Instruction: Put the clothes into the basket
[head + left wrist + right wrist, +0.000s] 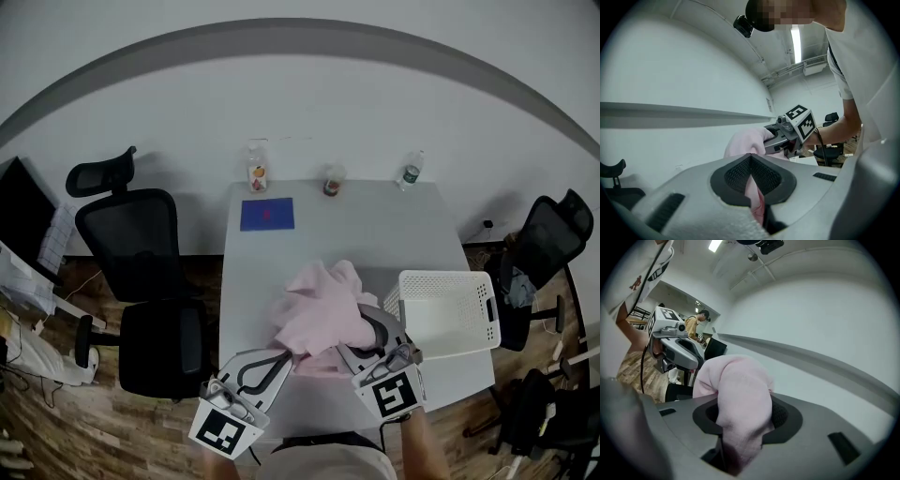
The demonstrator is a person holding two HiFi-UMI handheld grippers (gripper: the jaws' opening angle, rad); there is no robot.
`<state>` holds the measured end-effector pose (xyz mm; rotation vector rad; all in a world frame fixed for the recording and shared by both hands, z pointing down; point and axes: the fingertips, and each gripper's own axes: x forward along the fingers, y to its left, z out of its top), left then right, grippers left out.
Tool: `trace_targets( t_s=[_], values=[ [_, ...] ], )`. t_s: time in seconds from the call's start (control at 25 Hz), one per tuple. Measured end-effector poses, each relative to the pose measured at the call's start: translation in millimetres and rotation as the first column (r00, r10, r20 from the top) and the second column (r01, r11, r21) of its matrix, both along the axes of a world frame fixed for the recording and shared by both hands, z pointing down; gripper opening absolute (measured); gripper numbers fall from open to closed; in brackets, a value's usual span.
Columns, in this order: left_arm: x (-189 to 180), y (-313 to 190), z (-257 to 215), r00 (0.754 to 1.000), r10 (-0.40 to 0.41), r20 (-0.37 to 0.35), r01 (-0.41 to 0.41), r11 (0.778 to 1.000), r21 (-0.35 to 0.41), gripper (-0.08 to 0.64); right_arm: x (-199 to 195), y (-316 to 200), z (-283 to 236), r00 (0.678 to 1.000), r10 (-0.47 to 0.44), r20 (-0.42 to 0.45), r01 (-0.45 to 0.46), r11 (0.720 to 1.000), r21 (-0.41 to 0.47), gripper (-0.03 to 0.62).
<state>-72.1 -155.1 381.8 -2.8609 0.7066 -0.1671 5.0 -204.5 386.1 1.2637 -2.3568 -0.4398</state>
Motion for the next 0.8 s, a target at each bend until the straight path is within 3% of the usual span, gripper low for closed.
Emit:
trace_targets(
  t_s=[0.36,0.8],
  values=[
    [27.3,0.4,-20.1,0.996,0.088,-0.015,-0.087,0.995,0.050,0.006,33.9,4.8,-50.5,0.995,0.092,-0.033,-0.088,0.990,0.110,0.178],
    [76.4,6.0,-45.9,0.992,0.125,-0.019,-0.123,0.986,0.115,0.006,92.6,23.9,-127.6,0.985,0.166,-0.049,-0.149,0.955,0.255,0.178]
  ],
)
